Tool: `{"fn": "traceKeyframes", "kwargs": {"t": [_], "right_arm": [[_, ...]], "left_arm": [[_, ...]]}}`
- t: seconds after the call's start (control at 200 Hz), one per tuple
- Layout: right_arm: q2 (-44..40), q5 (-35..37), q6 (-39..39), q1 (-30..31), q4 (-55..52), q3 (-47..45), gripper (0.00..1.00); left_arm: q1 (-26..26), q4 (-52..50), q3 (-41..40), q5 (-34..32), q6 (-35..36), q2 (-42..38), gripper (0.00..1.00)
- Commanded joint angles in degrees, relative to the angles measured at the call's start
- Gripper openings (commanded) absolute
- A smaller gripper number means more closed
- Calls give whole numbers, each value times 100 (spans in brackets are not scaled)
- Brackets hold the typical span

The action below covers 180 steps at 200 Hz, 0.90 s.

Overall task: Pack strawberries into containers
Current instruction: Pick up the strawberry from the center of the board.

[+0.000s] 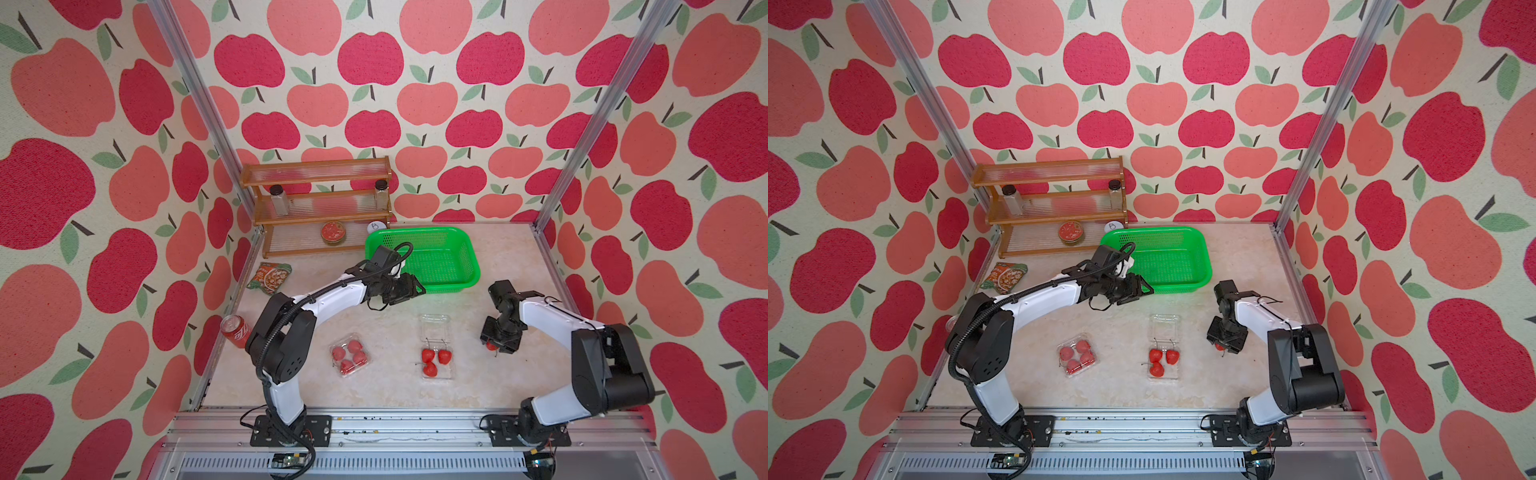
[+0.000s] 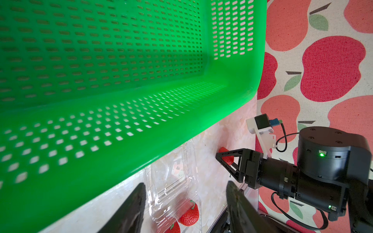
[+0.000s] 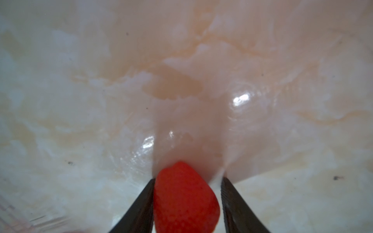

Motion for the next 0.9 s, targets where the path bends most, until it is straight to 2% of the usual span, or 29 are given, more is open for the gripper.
{"fn": "traceKeyframes", "kwargs": {"t": [0.0, 0.225, 0.565, 0.69, 0.895], "right_arm": [[92, -14, -106, -44, 28, 38, 50], [-233, -7, -82, -44, -103, 54, 44], [-1263, -85, -128, 135, -1023, 425, 43], [-1704, -145, 19, 614, -1387, 534, 43], [-1971, -66, 517, 1965, -1595, 602, 43]], "left_arm": [[-2, 25, -97, -67, -67, -225, 62], [-5, 34, -143, -80, -75, -258, 62], [-15, 8, -126, -149, -93, -413, 62], [-59, -104, -116, -259, -59, -529, 62], [-169, -378, -167, -550, -88, -756, 62]]}}
